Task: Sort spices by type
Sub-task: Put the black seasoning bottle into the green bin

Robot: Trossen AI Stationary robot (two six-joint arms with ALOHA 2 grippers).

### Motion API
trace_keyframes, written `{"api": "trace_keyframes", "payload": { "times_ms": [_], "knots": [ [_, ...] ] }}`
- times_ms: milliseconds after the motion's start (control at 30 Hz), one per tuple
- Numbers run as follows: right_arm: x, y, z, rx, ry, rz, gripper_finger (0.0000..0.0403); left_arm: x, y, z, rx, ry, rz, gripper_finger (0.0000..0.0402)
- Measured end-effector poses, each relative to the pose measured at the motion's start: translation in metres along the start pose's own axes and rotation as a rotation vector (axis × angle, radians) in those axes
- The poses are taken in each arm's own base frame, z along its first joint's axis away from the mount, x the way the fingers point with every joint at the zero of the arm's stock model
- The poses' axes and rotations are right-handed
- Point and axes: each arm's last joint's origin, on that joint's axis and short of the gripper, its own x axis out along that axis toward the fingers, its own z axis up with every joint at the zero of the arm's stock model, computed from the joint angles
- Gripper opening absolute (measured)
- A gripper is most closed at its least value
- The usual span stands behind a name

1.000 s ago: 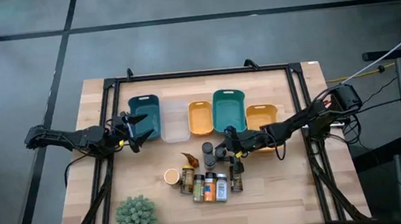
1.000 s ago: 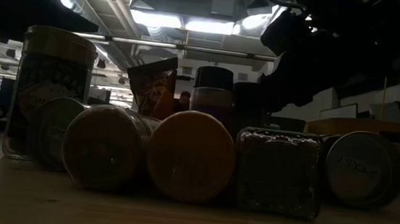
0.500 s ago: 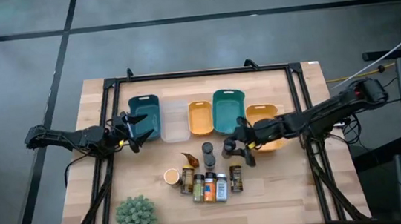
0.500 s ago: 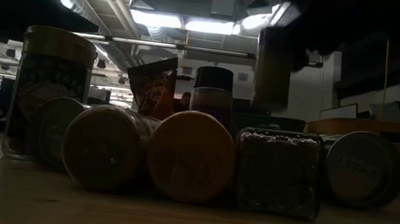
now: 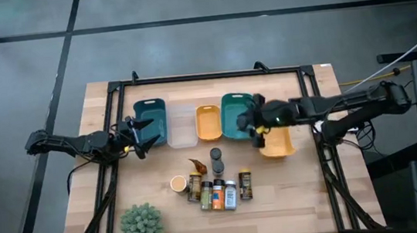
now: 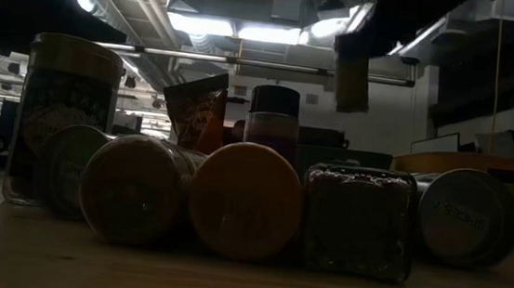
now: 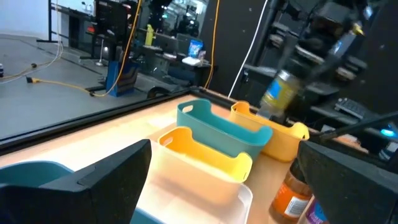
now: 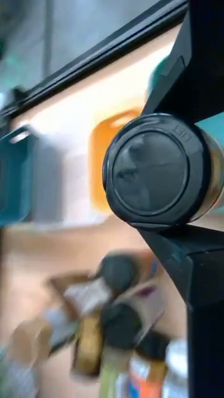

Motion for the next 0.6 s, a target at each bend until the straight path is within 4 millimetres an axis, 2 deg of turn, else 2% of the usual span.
{"api": "trace_keyframes", "payload": {
  "times_ms": [133,267,600],
  "knots": [
    [0.009,-0.022,-0.009,0.047,0.096,-0.004,0.0223,0.0,0.0,0.0,0.001,0.001,0.0,0.0389],
    [0.024,-0.034,-0.016,0.09,0.148,0.065,0.0223,0.0,0.0,0.0,0.002,0.002,0.001,0.0389],
    [0.071,-0.032,-0.04,0.08,0.316,0.139,0.0224,0.0,0.0,0.0,0.002,0.003,0.001,0.0389]
  ]
}}
